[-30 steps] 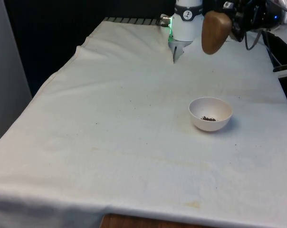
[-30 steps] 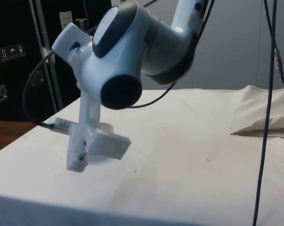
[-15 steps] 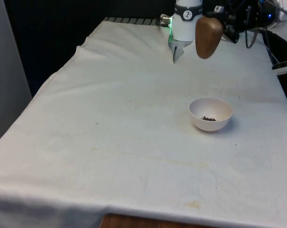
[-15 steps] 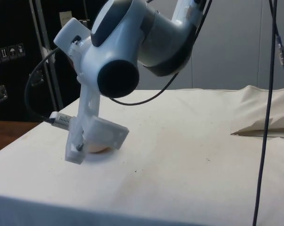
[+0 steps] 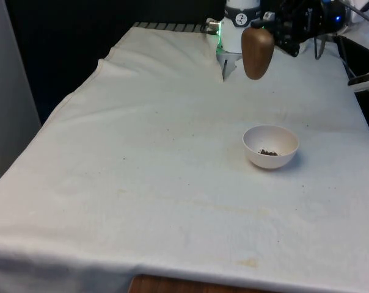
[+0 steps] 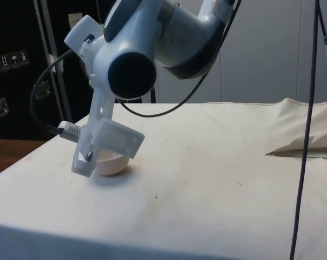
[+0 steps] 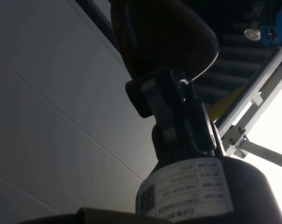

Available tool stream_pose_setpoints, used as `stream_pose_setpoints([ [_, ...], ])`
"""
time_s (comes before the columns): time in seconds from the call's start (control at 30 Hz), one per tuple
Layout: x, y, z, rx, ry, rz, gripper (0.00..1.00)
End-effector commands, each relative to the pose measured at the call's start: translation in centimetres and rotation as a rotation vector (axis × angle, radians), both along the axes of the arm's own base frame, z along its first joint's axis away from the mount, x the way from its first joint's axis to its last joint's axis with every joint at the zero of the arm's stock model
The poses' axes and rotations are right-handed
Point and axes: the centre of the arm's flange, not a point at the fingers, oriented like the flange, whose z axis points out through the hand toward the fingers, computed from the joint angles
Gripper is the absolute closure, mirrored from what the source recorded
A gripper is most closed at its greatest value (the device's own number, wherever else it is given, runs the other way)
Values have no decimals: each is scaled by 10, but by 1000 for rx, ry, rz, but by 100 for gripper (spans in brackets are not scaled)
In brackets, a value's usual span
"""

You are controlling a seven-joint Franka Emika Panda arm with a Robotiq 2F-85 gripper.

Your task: Pour the coffee beans from the cup into the bowl.

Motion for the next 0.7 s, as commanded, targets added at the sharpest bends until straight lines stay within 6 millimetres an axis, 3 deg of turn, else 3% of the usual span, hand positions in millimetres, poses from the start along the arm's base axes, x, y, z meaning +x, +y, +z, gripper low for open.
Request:
stream_pose_setpoints([
  [0.0,0,-2,1,23,14,3,100],
  [0.67,5,-21,5,108,45,-47,100],
])
